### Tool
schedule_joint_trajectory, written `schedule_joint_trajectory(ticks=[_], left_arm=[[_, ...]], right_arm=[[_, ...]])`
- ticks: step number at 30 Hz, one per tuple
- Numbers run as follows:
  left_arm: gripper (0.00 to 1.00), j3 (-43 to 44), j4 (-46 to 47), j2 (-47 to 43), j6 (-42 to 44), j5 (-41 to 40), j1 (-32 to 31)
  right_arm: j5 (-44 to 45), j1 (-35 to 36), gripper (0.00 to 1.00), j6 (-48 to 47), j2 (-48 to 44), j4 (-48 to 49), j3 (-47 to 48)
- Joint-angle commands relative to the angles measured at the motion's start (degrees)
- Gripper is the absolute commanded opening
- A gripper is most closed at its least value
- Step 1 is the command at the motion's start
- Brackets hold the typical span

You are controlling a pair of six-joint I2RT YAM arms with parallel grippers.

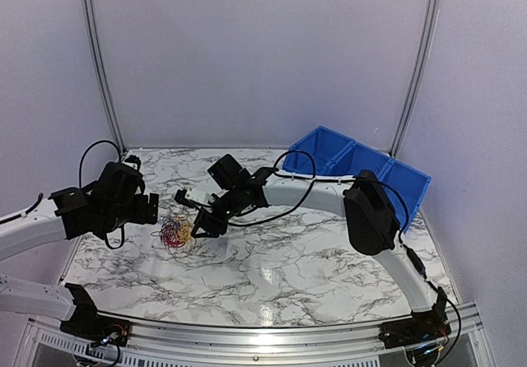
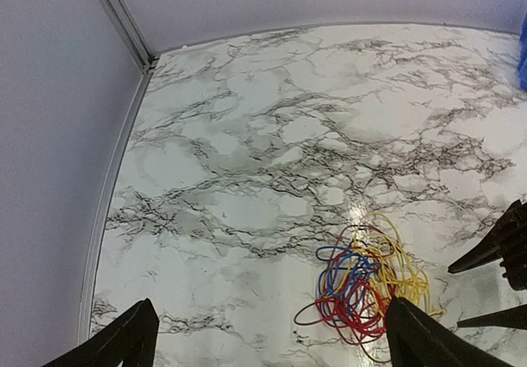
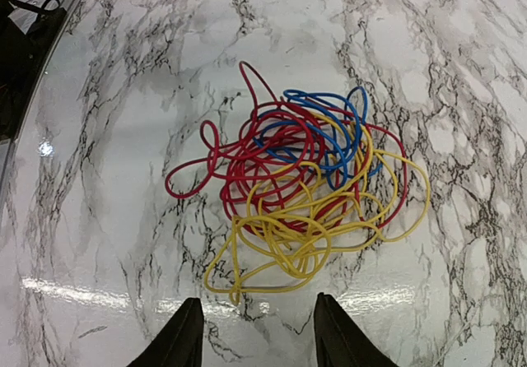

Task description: Untangle the cables

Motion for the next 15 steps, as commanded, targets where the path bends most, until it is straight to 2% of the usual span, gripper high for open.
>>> schedule_joint_trajectory(ticks=[1,4,6,10,12,15], left_arm=[[0.99,-3.86,4.68,-8.28,-1.58,-4.35,4.24],[0.99,-6.11,5.60,-10.91,-5.73,-9.97,4.58],[0.99,-7.21,6.10,-10.12,-5.54,-10.44,4.90],[0.99,-4.77,6.00,-7.54,2.95,-6.83,5.03],[0.99,-4.23,6.17,-8.05,3.52,-5.24,5.03],[0.99,-5.23,7.87,-9.86,5.11,-0.13,5.03]], right_arm=[[3.26,1.13,0.46,0.47,1.53,-1.68,4.12],[3.98,1.67,0.44,0.40,1.57,-1.06,2.76],[4.24,2.05,0.43,0.56,1.78,-0.64,2.26],[4.62,2.32,0.39,1.95,2.56,0.17,2.61],[5.28,2.30,0.38,2.77,3.32,0.63,3.22],[7.03,2.35,0.28,4.24,4.82,0.07,5.28]])
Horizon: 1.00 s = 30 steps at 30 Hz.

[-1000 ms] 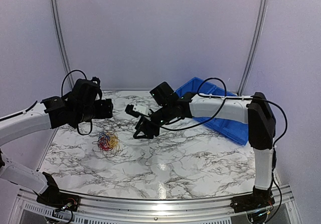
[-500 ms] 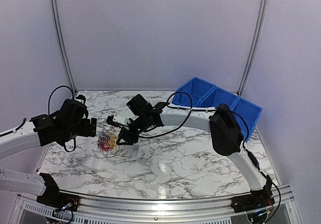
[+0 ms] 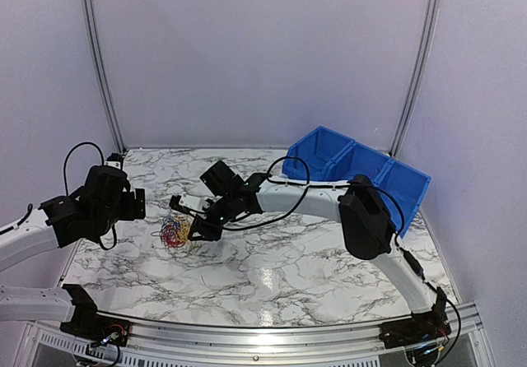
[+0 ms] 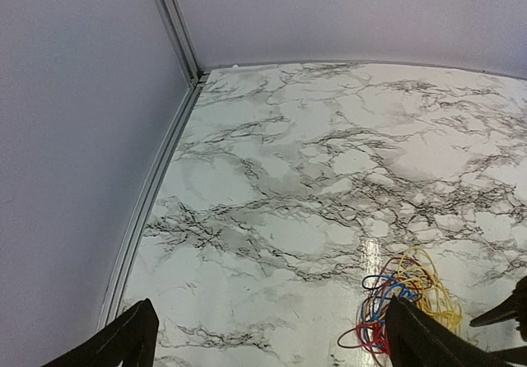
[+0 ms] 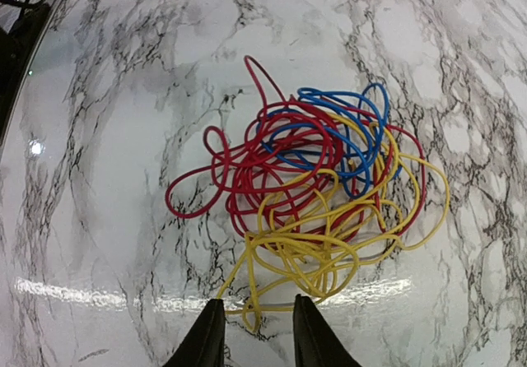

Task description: Untangle the cables

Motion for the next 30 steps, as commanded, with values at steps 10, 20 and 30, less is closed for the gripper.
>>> schedule_joint_trajectory(ticks=[10,20,30], left_arm=[[0.99,1.14,4.92,-1.79,-0.93,17.85,0.18],[0.89,-10.33,22.61,-3.57,-6.07,24.99,-2.86],[0.84,-21.36,40.96,-3.87,-3.11,25.45,-8.38]], right_arm=[[5.70,0.35,0.00,3.72,-1.75,0.48,0.83],[-1.25,-0.42,0.00,7.00,-14.50,5.45,-10.70],[-10.37,-4.05,0.00,13.09,-10.99,6.08,-7.83]])
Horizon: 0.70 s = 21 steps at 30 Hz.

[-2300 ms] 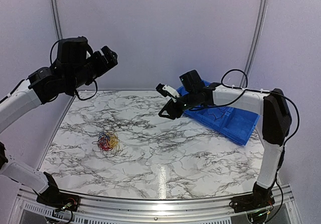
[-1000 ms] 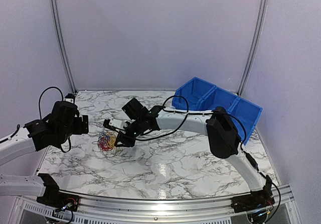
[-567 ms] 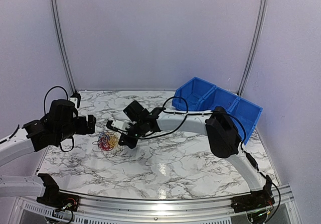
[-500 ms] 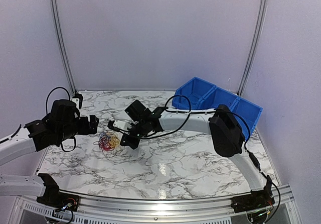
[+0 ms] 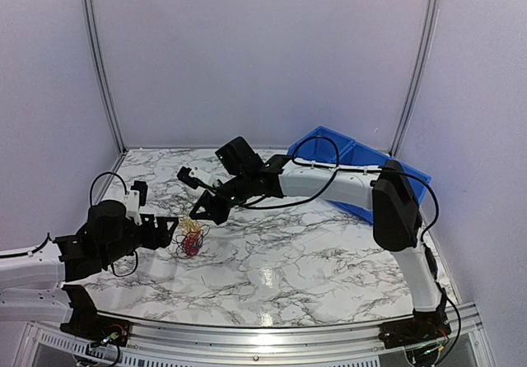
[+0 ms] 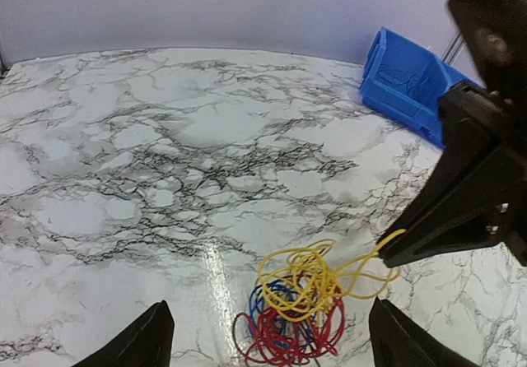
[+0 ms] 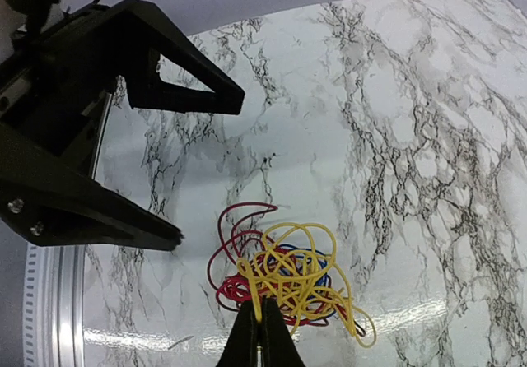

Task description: Untangle the cables

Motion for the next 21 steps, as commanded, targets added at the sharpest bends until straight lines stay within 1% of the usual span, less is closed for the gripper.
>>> schedule_joint_trajectory(ticks=[1,6,11,16,21], left_arm=[[0.83,-2.45,13.21,1.93,1.48,-0.25,-1.97],[0.79,-3.15,20.36,8.09,2.42,-1.17,-2.02],[0.75,-1.71,24.41,14.99,2.26,-3.34,-2.03],[0.75,-1.25,29.12,19.36,2.68,-3.72,-2.05],[0.75,-0.33,30.99,22.22,2.56,-3.97,-2.05]], right_arm=[[-4.29,-2.36,0.00,3.36,1.40,0.82,1.37],[-3.88,-3.11,0.00,3.33,0.53,1.49,-0.40],[-3.56,-3.13,0.00,3.16,0.38,1.58,-0.30],[-3.82,-3.12,0.00,3.24,0.57,1.49,-0.33],[-3.78,-3.13,0.00,3.55,0.74,1.74,-0.69]])
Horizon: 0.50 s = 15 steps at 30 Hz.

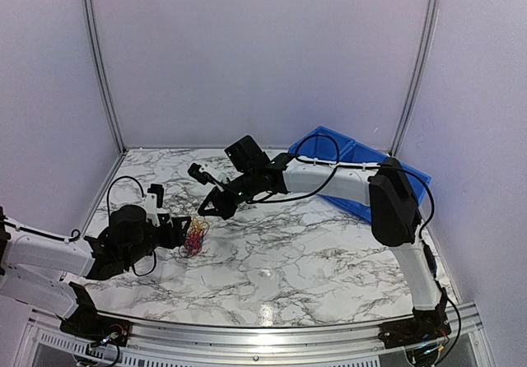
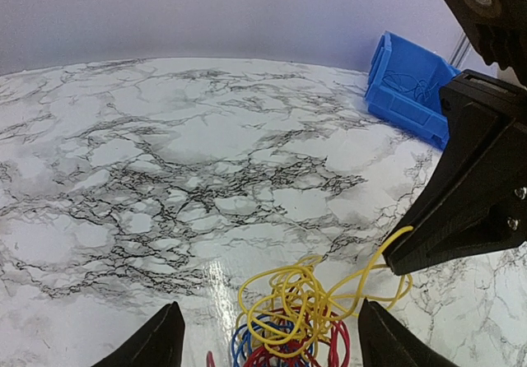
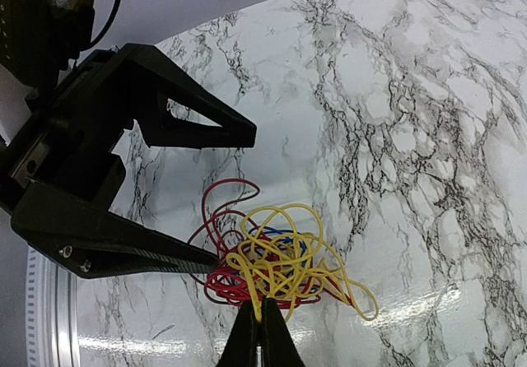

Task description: Untangle the cables

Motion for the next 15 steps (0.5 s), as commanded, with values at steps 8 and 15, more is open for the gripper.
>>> schedule_joint_trajectory(ticks=[8,15], left_arm=[[0.75,4.03,5.94,6.05,0.00,-4.12,-0.05],[0.74,7.69,10.48,15.90,-2.92,-12.99,0.06]], right_arm=[[-1.75,0.35,0.00,1.44,-0.61,1.50,-0.14],[-5.55,0.42,0.00,0.55,-3.02,2.79,-1.85]])
